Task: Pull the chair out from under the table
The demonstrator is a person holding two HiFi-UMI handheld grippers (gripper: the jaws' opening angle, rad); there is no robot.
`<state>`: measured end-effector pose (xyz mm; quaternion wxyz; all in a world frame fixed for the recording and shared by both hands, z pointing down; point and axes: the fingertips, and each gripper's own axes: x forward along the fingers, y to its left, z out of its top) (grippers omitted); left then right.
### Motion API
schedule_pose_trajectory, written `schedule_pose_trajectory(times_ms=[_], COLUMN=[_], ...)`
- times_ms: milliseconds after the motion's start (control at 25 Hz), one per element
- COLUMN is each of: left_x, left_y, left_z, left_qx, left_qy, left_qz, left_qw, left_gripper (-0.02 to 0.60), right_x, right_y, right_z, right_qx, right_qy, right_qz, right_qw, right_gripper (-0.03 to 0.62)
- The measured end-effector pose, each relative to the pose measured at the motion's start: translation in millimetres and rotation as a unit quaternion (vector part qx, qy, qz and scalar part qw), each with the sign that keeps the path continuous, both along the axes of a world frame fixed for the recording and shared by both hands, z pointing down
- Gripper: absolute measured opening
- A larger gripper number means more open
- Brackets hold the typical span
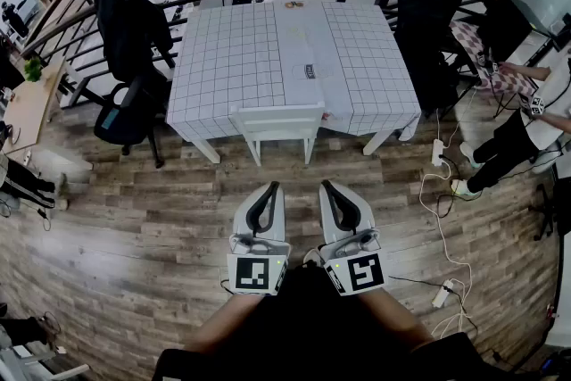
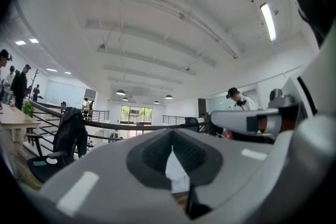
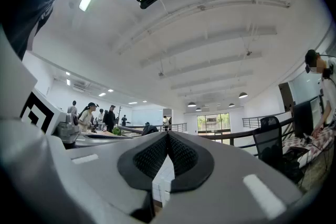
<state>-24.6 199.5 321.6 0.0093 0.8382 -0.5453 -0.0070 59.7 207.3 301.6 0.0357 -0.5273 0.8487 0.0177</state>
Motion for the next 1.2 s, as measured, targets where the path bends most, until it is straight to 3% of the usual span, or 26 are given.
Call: schedule_pose_trajectory(times_ms=[600,920,1200], left_x=[23,48,35], left_y=[-6,-6,-18], left_z=[8,12,16], left_qx=[0.024,0.032,0.017], left_qy=[-0.024,-0.024,-0.022], left_qz=[-0.032,-0.046,-0.075], left_qw=[0.9989,0.9981,0.9968], left_gripper=[0.009,0.009,0.009], right_x=[68,92,101], right_y=[-7,-18,-25], right_z=[27,38,53], right_qx=[-0.026,-0.030,-0.049], right_qy=[-0.014,0.000,0.018], right_qz=[0.038,0.018,0.009], right_qw=[0.999,0.999,0.999], right_gripper=[-0.004,-0.003,-0.003])
